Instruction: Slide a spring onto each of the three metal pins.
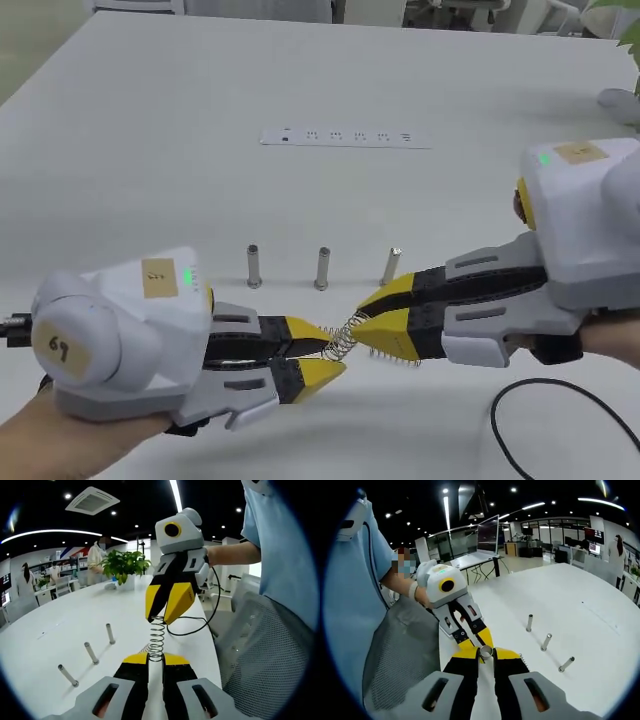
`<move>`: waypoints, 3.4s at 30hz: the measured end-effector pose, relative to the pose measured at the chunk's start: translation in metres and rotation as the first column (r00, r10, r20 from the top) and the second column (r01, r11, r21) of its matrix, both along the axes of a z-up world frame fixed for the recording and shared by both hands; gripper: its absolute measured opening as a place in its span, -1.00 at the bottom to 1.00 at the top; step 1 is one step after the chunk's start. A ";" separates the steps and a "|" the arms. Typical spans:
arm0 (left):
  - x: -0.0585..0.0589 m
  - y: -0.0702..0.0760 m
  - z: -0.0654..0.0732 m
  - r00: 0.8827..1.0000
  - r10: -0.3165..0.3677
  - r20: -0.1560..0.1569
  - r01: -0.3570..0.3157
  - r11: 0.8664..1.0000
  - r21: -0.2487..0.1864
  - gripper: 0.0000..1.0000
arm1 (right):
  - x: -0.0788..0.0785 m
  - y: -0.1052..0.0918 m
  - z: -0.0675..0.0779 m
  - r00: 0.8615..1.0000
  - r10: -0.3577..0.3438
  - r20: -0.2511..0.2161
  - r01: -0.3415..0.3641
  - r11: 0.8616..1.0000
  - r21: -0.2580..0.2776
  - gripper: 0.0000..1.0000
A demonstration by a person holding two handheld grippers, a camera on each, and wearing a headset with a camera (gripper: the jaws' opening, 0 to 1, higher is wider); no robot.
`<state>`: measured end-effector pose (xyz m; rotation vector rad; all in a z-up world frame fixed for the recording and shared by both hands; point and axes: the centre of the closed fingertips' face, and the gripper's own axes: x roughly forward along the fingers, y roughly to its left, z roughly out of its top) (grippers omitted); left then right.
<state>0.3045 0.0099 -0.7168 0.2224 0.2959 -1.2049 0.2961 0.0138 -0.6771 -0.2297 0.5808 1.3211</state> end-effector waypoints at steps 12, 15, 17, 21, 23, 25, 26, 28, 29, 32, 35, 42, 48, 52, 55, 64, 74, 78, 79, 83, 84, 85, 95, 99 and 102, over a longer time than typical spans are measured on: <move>-0.001 0.003 -0.005 1.000 -0.016 -0.015 0.017 0.999 0.032 -0.97 | 0.005 -0.004 -0.005 0.998 0.039 0.054 -0.036 0.997 -0.063 -0.37; -0.003 0.003 -0.008 1.000 -0.026 -0.015 0.027 0.999 0.043 -0.97 | 0.006 -0.006 -0.005 0.995 0.075 0.061 -0.069 0.993 -0.092 -0.37; -0.003 0.004 -0.009 0.999 -0.033 -0.012 0.033 0.998 0.054 -0.97 | 0.005 -0.007 -0.007 0.992 0.105 0.066 -0.097 0.988 -0.120 -0.37; -0.005 0.005 -0.011 0.999 -0.049 -0.013 0.049 0.996 0.073 -0.97 | 0.001 -0.006 -0.010 0.978 0.186 0.090 -0.168 0.970 -0.177 -0.41; -0.006 0.005 -0.014 0.998 -0.063 -0.018 0.064 0.994 0.092 -0.97 | -0.001 -0.003 -0.013 0.969 0.225 0.099 -0.201 0.957 -0.208 -0.43; -0.007 0.006 -0.018 0.997 -0.076 -0.026 0.078 0.991 0.112 -0.97 | -0.001 -0.002 -0.017 0.959 0.257 0.115 -0.223 0.943 -0.246 -0.46; -0.007 0.006 -0.019 0.997 -0.077 -0.024 0.080 0.989 0.122 -0.97 | -0.002 -0.001 -0.018 0.957 0.267 0.113 -0.233 0.940 -0.248 -0.47; -0.008 0.007 -0.021 0.996 -0.082 -0.028 0.085 0.988 0.131 -0.97 | -0.004 0.002 -0.020 0.950 0.292 0.110 -0.255 0.930 -0.264 -0.48; -0.008 0.006 -0.021 0.996 -0.082 -0.026 0.084 0.988 0.131 -0.97 | -0.004 0.003 -0.021 0.943 0.312 0.115 -0.271 0.922 -0.277 -0.49; -0.010 0.006 -0.022 0.996 -0.091 -0.027 0.094 0.986 0.141 -0.97 | -0.006 0.004 -0.026 0.925 0.361 0.120 -0.309 0.897 -0.317 -0.50; -0.011 0.006 -0.022 0.995 -0.094 -0.029 0.098 0.985 0.142 -0.97 | -0.006 0.004 -0.027 0.915 0.384 0.121 -0.327 0.885 -0.332 -0.55; -0.012 0.007 -0.023 0.994 -0.105 -0.036 0.109 0.982 0.152 -0.97 | -0.011 0.007 -0.034 0.894 0.430 0.126 -0.360 0.857 -0.368 -0.57; -0.012 0.007 -0.024 0.993 -0.113 -0.035 0.117 0.980 0.160 -0.97 | -0.012 0.007 -0.039 0.886 0.446 0.126 -0.370 0.845 -0.386 -0.61; -0.013 0.007 -0.024 0.992 -0.123 -0.037 0.128 0.977 0.169 -0.97 | -0.013 0.008 -0.039 0.883 0.452 0.126 -0.376 0.842 -0.387 -0.66; -0.014 0.006 -0.024 0.991 -0.128 -0.036 0.133 0.976 0.173 -0.97 | -0.014 0.008 -0.041 0.878 0.462 0.127 -0.383 0.836 -0.393 -0.68; -0.013 0.004 -0.022 0.992 -0.126 -0.027 0.129 0.977 0.169 -0.97 | -0.016 0.010 -0.043 0.875 0.468 0.124 -0.391 0.834 -0.389 -0.74; -0.014 0.003 -0.020 0.991 -0.126 -0.035 0.131 0.978 0.163 -0.97 | -0.016 0.010 -0.044 0.876 0.466 0.121 -0.390 0.834 -0.390 -0.79; -0.014 0.003 -0.019 0.991 -0.127 -0.033 0.131 0.978 0.162 -0.97 | -0.017 0.010 -0.045 0.875 0.469 0.120 -0.392 0.832 -0.393 -0.81; -0.014 0.003 -0.019 0.991 -0.127 -0.036 0.131 0.978 0.161 -0.97 | -0.017 0.011 -0.045 0.875 0.470 0.119 -0.394 0.832 -0.391 -0.82; -0.014 0.003 -0.019 0.991 -0.129 -0.033 0.133 0.978 0.162 -0.97 | -0.018 0.011 -0.044 0.872 0.474 0.119 -0.398 0.829 -0.393 -0.83; -0.015 0.003 -0.019 0.991 -0.129 -0.038 0.134 0.978 0.161 -0.97 | -0.018 0.011 -0.044 0.870 0.477 0.121 -0.399 0.828 -0.393 -0.82; -0.014 0.003 -0.019 0.991 -0.128 -0.038 0.133 0.978 0.160 -0.97 | -0.018 0.011 -0.044 0.871 0.476 0.119 -0.399 0.829 -0.392 -0.83; -0.015 0.002 -0.019 0.990 -0.135 -0.041 0.139 0.977 0.161 -0.96 | -0.018 0.011 -0.043 0.881 0.460 0.106 -0.391 0.837 -0.383 -0.84; -0.015 0.001 -0.019 0.990 -0.137 -0.038 0.142 0.976 0.162 -0.96 | -0.018 0.010 -0.043 0.884 0.457 0.100 -0.389 0.836 -0.386 -0.84; -0.015 0.001 -0.019 0.990 -0.138 -0.033 0.142 0.976 0.164 -0.95 | -0.017 0.010 -0.043 0.884 0.457 0.098 -0.389 0.835 -0.389 -0.85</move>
